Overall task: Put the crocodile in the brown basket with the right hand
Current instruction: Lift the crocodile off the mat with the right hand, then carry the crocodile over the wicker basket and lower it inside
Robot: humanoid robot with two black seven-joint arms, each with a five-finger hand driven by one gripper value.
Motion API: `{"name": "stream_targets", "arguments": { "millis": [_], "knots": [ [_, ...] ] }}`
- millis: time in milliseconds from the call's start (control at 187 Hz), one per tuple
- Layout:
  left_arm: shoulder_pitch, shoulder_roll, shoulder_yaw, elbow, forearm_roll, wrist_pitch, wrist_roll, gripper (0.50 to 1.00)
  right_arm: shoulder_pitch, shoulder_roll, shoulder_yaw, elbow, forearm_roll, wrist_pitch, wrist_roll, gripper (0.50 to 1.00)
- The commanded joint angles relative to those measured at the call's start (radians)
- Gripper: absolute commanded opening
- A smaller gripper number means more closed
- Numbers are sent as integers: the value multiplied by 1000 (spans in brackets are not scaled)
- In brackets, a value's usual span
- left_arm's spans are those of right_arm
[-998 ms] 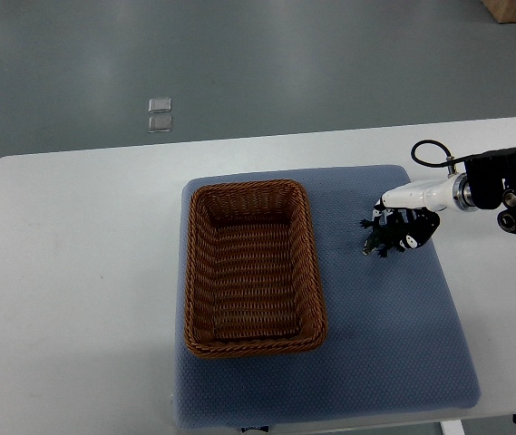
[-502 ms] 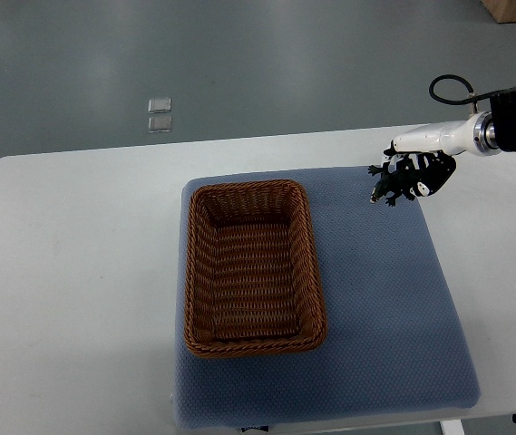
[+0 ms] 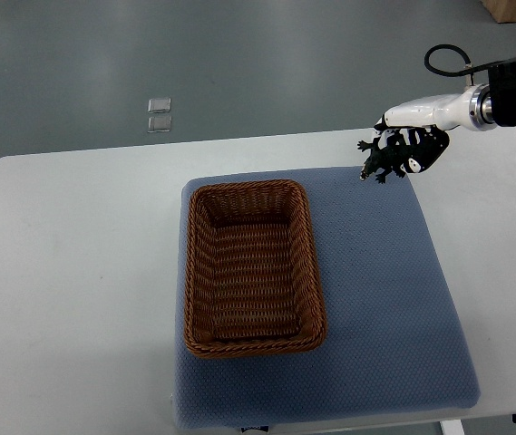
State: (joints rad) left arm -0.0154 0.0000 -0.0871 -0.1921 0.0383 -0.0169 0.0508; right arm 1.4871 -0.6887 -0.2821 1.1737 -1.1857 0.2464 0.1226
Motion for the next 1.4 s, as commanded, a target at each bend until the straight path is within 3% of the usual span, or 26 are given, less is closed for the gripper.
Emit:
{"name": "stream_targets", "arguments": {
  "millis": [0,336,742,1281,1319,1394],
  "knots": [
    [0,0,0,-1,0,0,0,1000,16,29,0,0,34,-3,0,500],
    [0,0,0,-1,0,0,0,1000,51,239,-5,-20,117,-12,-1,500],
    [2,0,0,-1,0,0,0,1000,1,491,-12,-151,113,-36,-1,500],
    [0,0,-2,0,0,0,0,1000,-71,558,-15,-183,112,-62,-5,500],
    [0,0,0,0,-2,0,0,1000,-71,558,-15,-183,113,-62,-5,529],
    [2,0,-2,0,-1,0,1,1000,-73,558,-15,-183,112,-58,-5,539]
  ]
}}
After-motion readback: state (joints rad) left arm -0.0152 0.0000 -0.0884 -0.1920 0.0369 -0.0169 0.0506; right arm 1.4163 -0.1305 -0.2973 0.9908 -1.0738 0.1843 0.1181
